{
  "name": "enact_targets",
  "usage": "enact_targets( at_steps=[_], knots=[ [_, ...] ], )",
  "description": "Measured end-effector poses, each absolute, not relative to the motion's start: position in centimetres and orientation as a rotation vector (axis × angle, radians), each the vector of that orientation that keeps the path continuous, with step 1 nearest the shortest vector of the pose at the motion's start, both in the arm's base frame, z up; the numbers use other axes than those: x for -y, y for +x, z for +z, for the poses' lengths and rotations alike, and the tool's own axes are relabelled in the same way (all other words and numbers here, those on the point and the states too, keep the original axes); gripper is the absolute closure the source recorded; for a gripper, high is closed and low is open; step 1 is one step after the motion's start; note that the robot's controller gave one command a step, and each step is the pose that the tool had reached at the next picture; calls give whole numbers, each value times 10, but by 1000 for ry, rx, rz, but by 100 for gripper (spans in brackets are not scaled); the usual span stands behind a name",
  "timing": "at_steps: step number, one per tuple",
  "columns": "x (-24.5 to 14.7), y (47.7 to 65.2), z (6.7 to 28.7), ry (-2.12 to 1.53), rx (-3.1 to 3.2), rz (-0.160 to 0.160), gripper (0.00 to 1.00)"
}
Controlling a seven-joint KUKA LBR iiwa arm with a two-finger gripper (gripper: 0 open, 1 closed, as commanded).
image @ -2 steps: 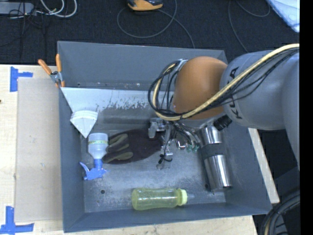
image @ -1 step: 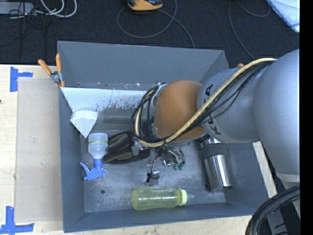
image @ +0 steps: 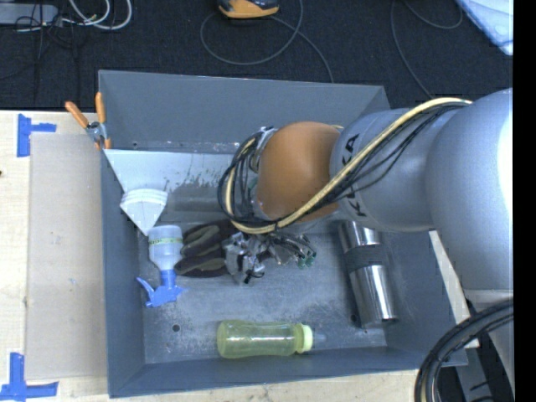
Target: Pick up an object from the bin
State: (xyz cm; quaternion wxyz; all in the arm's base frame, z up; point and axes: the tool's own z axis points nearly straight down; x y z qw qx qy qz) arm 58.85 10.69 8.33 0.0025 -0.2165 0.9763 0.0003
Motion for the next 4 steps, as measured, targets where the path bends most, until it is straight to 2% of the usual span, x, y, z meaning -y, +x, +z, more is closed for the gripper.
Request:
enact_targets(
  at_steps=[1,2,3,4],
  knots=[
    [-107,588,83,-677,-3063,1,100],
    [-118,606,116,-762,-3047,1,100],
    [-132,622,81,-331,-3124,2,0],
    [-132,622,83,-330,-3122,2,0]
  ],
)
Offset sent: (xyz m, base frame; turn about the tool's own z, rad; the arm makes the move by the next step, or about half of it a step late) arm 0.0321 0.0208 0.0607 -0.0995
